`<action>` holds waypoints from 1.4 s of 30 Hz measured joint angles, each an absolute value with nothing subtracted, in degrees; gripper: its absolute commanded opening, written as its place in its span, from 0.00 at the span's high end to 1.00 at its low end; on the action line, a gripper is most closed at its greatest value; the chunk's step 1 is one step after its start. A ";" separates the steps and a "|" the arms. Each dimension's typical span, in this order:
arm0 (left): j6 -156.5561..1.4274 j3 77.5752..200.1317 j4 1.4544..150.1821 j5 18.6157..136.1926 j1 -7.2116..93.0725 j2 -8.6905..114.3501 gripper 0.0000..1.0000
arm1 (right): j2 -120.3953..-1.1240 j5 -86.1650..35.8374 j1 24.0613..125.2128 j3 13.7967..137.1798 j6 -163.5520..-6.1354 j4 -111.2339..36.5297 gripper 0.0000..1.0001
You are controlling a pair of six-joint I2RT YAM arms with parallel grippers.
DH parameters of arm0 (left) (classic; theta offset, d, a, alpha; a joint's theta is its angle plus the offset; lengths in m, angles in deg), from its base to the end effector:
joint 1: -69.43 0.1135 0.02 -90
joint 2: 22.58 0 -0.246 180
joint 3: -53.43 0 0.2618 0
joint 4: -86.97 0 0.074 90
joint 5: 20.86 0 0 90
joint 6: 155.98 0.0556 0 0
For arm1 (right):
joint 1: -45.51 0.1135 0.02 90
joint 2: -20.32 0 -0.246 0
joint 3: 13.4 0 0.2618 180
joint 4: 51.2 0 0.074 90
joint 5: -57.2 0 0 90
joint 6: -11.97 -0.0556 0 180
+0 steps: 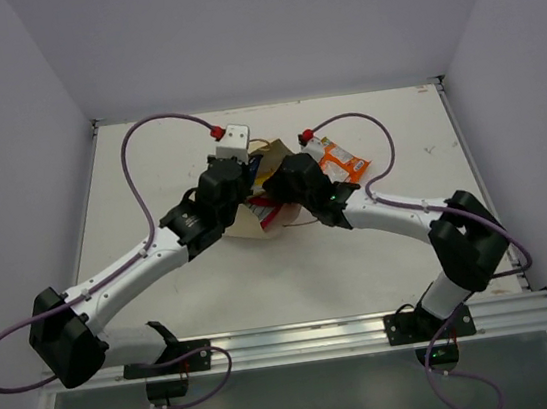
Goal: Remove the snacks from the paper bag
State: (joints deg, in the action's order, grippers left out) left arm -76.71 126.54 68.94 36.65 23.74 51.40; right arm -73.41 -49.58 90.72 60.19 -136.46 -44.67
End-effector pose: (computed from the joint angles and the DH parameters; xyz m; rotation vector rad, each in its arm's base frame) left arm 0.2507 -0.2140 0.3068 0.1843 1.8409 -0.1468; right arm 0.2900 0.2694 0.2117 0.4339 2.0757 0.8313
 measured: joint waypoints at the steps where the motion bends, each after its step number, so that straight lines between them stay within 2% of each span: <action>1: -76.62 126.91 68.87 36.08 23.72 51.79 1.00 | -71.25 -48.73 90.72 59.23 -134.96 -44.43 1.00; 12: -72.95 127.98 69.03 32.46 24.13 53.89 1.00 | -39.95 -41.03 87.73 58.11 -119.96 -36.73 1.00; 18: -70.00 127.63 69.88 32.26 25.49 54.07 1.00 | -30.49 -39.68 77.48 58.09 -116.86 -31.27 1.00; 23: -66.65 125.69 72.00 32.59 27.32 53.47 1.00 | -27.14 -38.65 69.28 54.29 -116.11 -28.93 1.00; 28: -62.89 124.29 73.05 33.92 28.92 52.03 1.00 | -31.64 -31.31 67.64 43.86 -116.90 -31.34 1.00; 32: -59.42 123.87 73.44 34.71 29.86 51.27 1.00 | -42.40 -23.26 70.94 36.34 -118.34 -34.31 1.00; 36: -56.47 123.11 73.73 36.13 32.04 49.93 1.00 | -50.53 -15.77 76.71 35.71 -120.60 -41.11 1.00; 41: -52.86 121.51 74.53 37.81 35.02 46.59 1.00 | -60.98 -9.69 77.32 37.00 -123.66 -50.68 1.00; 42: -52.25 121.03 74.77 38.25 35.17 45.85 1.00 | -62.81 -9.58 77.32 37.17 -123.96 -50.94 0.95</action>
State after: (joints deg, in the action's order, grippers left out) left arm -52.25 121.03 74.77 38.25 35.17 45.85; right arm -62.81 -9.58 77.32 37.17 -123.96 -50.94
